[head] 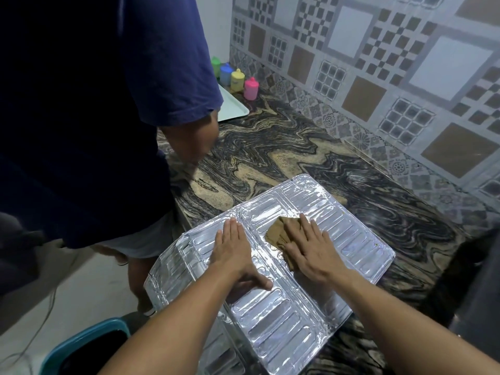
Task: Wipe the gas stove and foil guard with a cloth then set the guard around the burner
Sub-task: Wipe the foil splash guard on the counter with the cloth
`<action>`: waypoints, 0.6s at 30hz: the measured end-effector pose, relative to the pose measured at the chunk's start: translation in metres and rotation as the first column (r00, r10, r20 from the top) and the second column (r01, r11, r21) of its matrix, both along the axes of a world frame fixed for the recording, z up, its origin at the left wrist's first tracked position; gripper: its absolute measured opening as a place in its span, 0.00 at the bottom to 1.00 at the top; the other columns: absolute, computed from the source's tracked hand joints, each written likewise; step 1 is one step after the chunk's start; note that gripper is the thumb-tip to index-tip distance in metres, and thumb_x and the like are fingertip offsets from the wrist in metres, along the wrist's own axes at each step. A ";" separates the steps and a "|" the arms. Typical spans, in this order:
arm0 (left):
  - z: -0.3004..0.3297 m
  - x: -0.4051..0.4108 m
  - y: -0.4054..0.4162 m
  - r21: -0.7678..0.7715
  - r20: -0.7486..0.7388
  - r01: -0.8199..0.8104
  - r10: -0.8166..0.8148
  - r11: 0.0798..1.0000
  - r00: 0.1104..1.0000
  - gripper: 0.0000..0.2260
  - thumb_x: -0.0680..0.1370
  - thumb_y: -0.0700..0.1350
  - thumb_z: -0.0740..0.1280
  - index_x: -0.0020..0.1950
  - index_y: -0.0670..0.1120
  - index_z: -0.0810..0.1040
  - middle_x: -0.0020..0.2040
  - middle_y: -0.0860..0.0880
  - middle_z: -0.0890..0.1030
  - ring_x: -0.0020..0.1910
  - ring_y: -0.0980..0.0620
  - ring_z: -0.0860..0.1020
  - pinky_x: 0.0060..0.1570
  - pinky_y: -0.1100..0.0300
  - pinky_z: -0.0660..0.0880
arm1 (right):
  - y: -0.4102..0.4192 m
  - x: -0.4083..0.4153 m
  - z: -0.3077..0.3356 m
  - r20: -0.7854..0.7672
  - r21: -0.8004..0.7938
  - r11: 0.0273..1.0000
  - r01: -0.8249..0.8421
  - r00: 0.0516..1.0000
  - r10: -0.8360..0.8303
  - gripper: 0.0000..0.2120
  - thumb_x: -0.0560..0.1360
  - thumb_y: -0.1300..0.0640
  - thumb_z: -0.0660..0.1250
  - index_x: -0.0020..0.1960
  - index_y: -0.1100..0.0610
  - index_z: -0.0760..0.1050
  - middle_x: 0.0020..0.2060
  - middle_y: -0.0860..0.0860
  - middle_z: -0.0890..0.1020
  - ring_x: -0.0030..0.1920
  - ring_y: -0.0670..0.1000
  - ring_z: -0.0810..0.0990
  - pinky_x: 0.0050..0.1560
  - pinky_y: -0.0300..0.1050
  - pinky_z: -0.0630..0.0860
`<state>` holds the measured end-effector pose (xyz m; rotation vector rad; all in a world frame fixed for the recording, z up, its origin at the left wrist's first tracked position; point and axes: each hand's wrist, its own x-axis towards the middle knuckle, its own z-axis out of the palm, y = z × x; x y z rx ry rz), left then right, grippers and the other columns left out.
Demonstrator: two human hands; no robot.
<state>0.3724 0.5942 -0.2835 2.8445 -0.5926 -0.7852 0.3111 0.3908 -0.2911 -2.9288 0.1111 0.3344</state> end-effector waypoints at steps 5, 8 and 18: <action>-0.002 0.000 0.000 -0.005 0.016 -0.001 0.001 1.000 1.000 0.73 0.53 0.75 0.72 0.76 0.37 0.32 0.75 0.39 0.30 0.75 0.41 0.30 0.75 0.46 0.37 | 0.026 -0.018 -0.008 0.060 -0.063 0.986 -0.155 0.986 0.159 0.26 0.78 0.36 0.36 0.75 0.35 0.35 0.76 0.46 0.33 0.75 0.53 0.30 0.76 0.55 0.35; -0.003 0.001 0.001 -0.023 0.016 0.001 -0.001 1.000 1.000 0.72 0.53 0.74 0.73 0.76 0.38 0.31 0.75 0.39 0.30 0.75 0.41 0.30 0.75 0.47 0.35 | 0.032 -0.005 -0.007 0.074 -0.095 0.975 -0.202 0.975 0.209 0.26 0.77 0.36 0.35 0.75 0.33 0.37 0.76 0.46 0.35 0.74 0.53 0.28 0.74 0.57 0.33; -0.003 0.001 0.001 0.024 0.011 0.018 -0.018 1.000 1.000 0.73 0.53 0.76 0.71 0.75 0.38 0.30 0.74 0.38 0.28 0.74 0.41 0.29 0.74 0.48 0.33 | -0.001 0.115 -0.007 0.069 -0.175 0.982 0.065 0.996 -0.054 0.25 0.79 0.37 0.38 0.76 0.36 0.44 0.79 0.48 0.47 0.77 0.61 0.41 0.70 0.71 0.40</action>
